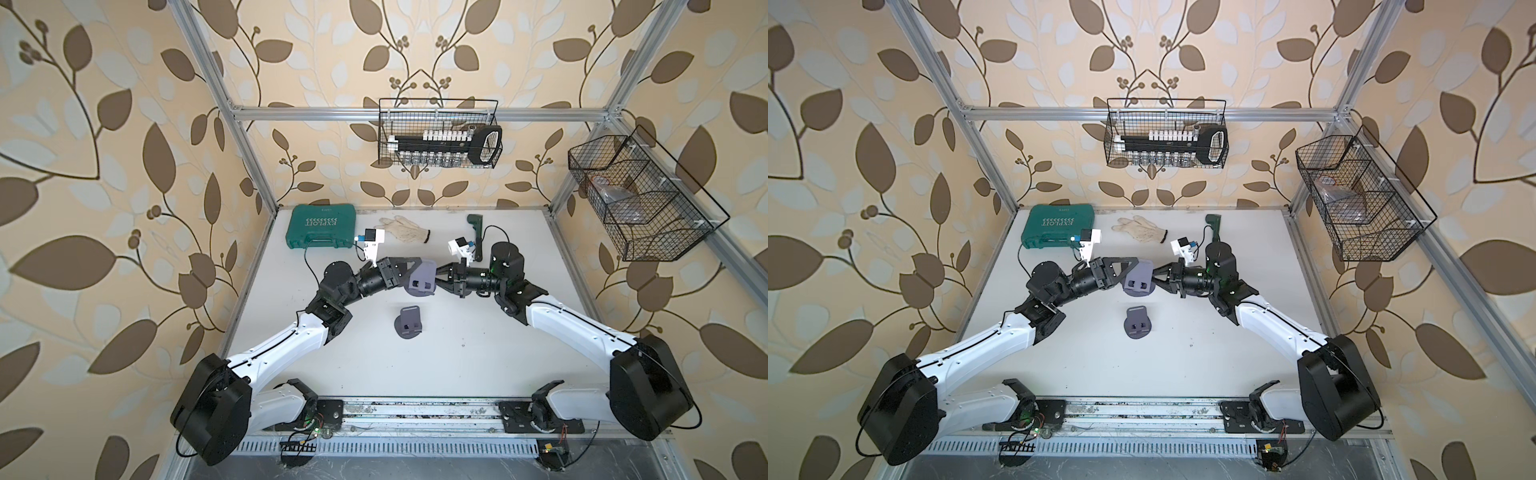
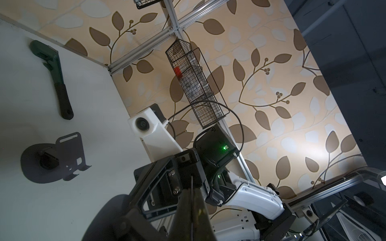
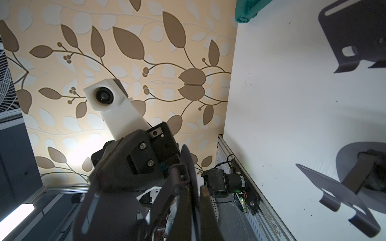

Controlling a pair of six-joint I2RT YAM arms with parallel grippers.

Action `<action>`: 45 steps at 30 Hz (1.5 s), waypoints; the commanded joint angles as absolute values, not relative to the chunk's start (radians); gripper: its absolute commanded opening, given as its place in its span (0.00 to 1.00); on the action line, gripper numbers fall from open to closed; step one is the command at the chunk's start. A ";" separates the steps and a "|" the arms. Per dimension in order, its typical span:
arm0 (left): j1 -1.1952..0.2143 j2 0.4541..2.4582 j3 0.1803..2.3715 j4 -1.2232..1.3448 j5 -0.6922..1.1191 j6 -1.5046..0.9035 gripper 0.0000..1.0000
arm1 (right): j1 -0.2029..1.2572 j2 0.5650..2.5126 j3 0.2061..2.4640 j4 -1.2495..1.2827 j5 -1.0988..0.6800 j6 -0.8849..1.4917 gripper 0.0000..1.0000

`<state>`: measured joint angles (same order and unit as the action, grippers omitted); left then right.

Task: Open the phone stand

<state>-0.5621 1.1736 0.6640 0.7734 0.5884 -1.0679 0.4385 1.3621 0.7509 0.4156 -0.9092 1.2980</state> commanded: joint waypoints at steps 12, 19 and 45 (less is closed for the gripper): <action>-0.577 1.149 0.793 1.292 0.604 -0.826 0.00 | 0.480 1.461 0.560 0.330 -1.053 1.379 0.00; -0.576 1.127 0.773 1.203 0.604 -0.577 0.00 | 0.469 1.376 0.561 0.233 -1.060 1.358 0.00; -0.765 1.282 0.730 0.975 0.566 -0.610 0.00 | 0.110 1.134 0.875 -0.542 -1.036 0.827 0.12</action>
<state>-0.7509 1.2697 0.6975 0.8940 0.5915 -0.6235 0.1619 1.1683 0.8200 -0.2394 -1.0748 1.0477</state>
